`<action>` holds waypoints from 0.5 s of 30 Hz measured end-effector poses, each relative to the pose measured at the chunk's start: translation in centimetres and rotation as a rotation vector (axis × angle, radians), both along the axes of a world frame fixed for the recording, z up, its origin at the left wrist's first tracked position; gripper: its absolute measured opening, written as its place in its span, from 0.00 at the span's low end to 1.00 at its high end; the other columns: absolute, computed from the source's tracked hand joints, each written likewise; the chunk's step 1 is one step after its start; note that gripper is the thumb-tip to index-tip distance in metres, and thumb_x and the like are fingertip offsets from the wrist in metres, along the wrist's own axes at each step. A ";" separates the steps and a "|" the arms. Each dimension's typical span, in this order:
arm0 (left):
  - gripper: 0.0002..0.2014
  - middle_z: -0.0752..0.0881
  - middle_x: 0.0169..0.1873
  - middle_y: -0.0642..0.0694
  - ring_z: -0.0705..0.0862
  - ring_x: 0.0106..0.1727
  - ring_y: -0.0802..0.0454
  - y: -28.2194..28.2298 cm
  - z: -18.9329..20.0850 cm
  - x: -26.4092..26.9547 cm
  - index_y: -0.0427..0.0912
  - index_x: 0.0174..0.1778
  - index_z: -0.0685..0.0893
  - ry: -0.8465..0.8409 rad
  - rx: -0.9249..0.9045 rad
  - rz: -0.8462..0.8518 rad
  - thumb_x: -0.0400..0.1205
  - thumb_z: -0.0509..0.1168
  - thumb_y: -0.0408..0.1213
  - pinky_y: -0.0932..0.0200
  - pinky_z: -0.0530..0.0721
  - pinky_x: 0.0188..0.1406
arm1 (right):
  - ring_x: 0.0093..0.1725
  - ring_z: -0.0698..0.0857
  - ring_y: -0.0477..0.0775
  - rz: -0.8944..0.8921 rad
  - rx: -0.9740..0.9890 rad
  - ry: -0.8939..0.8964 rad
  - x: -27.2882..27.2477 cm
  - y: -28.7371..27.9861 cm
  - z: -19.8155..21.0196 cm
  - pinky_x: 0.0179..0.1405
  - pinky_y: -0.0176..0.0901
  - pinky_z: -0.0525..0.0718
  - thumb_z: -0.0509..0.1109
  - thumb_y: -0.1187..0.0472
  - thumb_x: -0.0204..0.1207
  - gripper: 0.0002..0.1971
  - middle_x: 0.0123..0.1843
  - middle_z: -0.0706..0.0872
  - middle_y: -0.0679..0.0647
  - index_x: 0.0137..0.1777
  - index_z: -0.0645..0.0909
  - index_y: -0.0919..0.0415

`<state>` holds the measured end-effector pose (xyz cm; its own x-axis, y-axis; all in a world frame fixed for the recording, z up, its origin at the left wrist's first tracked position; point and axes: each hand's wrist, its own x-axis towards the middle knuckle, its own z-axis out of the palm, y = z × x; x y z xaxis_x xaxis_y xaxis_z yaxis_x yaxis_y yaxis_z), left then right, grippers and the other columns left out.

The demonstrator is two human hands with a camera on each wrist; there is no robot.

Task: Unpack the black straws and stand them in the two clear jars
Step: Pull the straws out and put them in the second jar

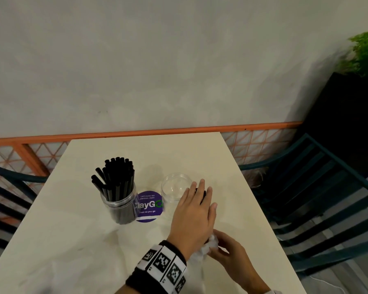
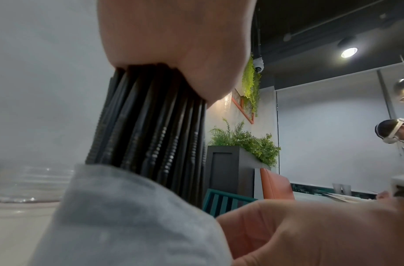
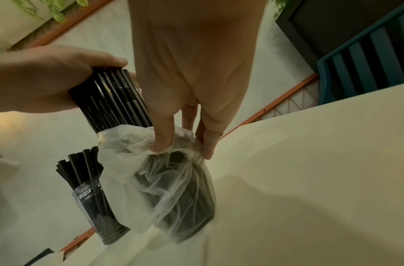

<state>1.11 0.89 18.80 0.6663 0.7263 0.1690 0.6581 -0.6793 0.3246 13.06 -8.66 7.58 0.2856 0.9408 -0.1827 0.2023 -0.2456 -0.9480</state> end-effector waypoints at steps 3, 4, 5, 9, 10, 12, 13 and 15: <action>0.26 0.86 0.62 0.49 0.83 0.64 0.50 0.3 -0.4 0.2 0.43 0.71 0.74 0.013 0.012 -0.027 0.85 0.39 0.46 0.55 0.83 0.60 | 0.54 0.85 0.33 -0.013 -0.040 -0.007 0.1 0.1 -0.7 0.46 0.24 0.83 0.76 0.65 0.70 0.24 0.59 0.88 0.47 0.67 0.77 0.54; 0.24 0.87 0.60 0.48 0.84 0.63 0.51 0.4 -0.3 0.3 0.43 0.69 0.76 0.019 0.009 -0.042 0.83 0.44 0.46 0.56 0.83 0.59 | 0.55 0.85 0.33 -0.008 -0.053 -0.013 0.2 0.1 -0.9 0.47 0.25 0.83 0.76 0.64 0.70 0.25 0.59 0.88 0.48 0.68 0.77 0.56; 0.24 0.88 0.59 0.48 0.85 0.61 0.52 0.6 -0.3 0.4 0.43 0.66 0.79 0.032 0.007 -0.047 0.81 0.47 0.46 0.56 0.83 0.58 | 0.55 0.85 0.33 0.006 -0.067 -0.023 0.3 0.2 -1.0 0.48 0.25 0.83 0.76 0.63 0.70 0.26 0.60 0.88 0.48 0.69 0.77 0.57; 0.28 0.87 0.60 0.46 0.85 0.60 0.54 0.3 -0.4 0.9 0.43 0.58 0.85 0.058 0.002 -0.040 0.84 0.39 0.44 0.58 0.84 0.57 | 0.55 0.84 0.30 0.050 -0.058 -0.059 0.7 0.4 -1.2 0.49 0.22 0.81 0.78 0.46 0.64 0.30 0.58 0.88 0.48 0.67 0.78 0.53; 0.31 0.87 0.60 0.46 0.85 0.60 0.54 0.1 -0.5 1.0 0.43 0.59 0.85 0.060 0.003 -0.038 0.85 0.35 0.46 0.58 0.84 0.58 | 0.55 0.85 0.31 0.044 -0.044 -0.075 0.8 0.4 -1.3 0.50 0.24 0.82 0.76 0.35 0.58 0.34 0.57 0.89 0.48 0.64 0.79 0.48; 0.32 0.88 0.59 0.47 0.85 0.60 0.53 -0.2 -0.6 1.0 0.44 0.59 0.85 0.051 0.017 -0.046 0.84 0.36 0.53 0.57 0.84 0.58 | 0.54 0.86 0.36 0.025 -0.039 -0.130 0.9 0.3 -1.5 0.54 0.31 0.85 0.71 0.24 0.50 0.33 0.51 0.90 0.45 0.54 0.79 0.39; 0.30 0.89 0.56 0.48 0.86 0.59 0.53 -0.3 -0.5 0.8 0.46 0.57 0.85 0.028 0.035 -0.056 0.83 0.40 0.56 0.58 0.85 0.57 | 0.54 0.87 0.39 0.015 -0.045 -0.151 0.9 0.3 -1.3 0.53 0.33 0.85 0.72 0.26 0.52 0.28 0.49 0.90 0.44 0.51 0.78 0.37; 0.22 0.90 0.51 0.51 0.86 0.57 0.53 -0.1 -0.3 0.3 0.47 0.53 0.86 -0.064 0.049 -0.077 0.80 0.51 0.54 0.60 0.85 0.56 | 0.54 0.86 0.40 0.000 -0.034 -0.165 0.7 0.3 -1.0 0.47 0.27 0.85 0.71 0.28 0.53 0.25 0.49 0.89 0.44 0.49 0.77 0.35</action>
<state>1.39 0.77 18.48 0.7063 0.6633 0.2473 0.5825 -0.7431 0.3293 13.81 -8.39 6.59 0.3139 0.9350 -0.1648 0.3542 -0.2764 -0.8934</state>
